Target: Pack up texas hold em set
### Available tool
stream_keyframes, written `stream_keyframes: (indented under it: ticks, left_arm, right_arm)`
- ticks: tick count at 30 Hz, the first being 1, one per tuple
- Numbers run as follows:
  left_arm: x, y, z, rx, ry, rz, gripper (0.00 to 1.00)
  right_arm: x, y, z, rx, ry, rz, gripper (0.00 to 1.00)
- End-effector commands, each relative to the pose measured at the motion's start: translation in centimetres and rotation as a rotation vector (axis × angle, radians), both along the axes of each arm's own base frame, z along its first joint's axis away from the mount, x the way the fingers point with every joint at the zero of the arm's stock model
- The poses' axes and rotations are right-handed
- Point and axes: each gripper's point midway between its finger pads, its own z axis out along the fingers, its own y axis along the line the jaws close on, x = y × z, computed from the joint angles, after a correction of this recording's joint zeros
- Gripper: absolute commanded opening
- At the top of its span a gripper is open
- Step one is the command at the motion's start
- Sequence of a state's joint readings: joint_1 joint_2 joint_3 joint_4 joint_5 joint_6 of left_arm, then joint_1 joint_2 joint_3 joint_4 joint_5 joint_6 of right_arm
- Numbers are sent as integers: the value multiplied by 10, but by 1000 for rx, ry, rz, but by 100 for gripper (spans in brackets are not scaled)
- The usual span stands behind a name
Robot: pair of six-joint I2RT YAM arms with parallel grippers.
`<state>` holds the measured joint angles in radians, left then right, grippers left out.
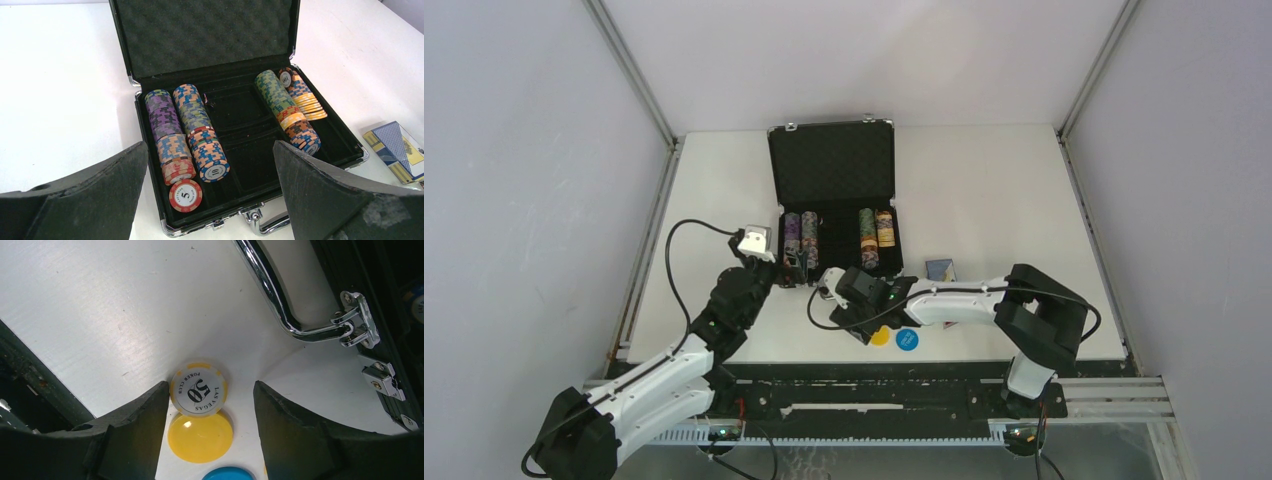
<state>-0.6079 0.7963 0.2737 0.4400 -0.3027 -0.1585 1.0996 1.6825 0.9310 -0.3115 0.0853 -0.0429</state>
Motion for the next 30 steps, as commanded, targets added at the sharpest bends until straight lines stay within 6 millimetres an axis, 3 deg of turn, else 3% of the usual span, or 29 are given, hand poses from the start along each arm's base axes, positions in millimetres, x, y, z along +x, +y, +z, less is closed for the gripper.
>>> stream_keyframes:
  ticks: [1, 7, 30]
  left_arm:
    - [0, 0, 7, -38, -28, -2, 100]
    - [0, 0, 7, -38, -27, -1, 100]
    - [-4, -6, 13, -58, -48, -41, 100]
  right_arm:
    - [2, 11, 6, 21, -4, -15, 70]
    - [-2, 10, 2, 15, 18, -19, 64]
    - [-12, -3, -6, 20, 57, -57, 62]
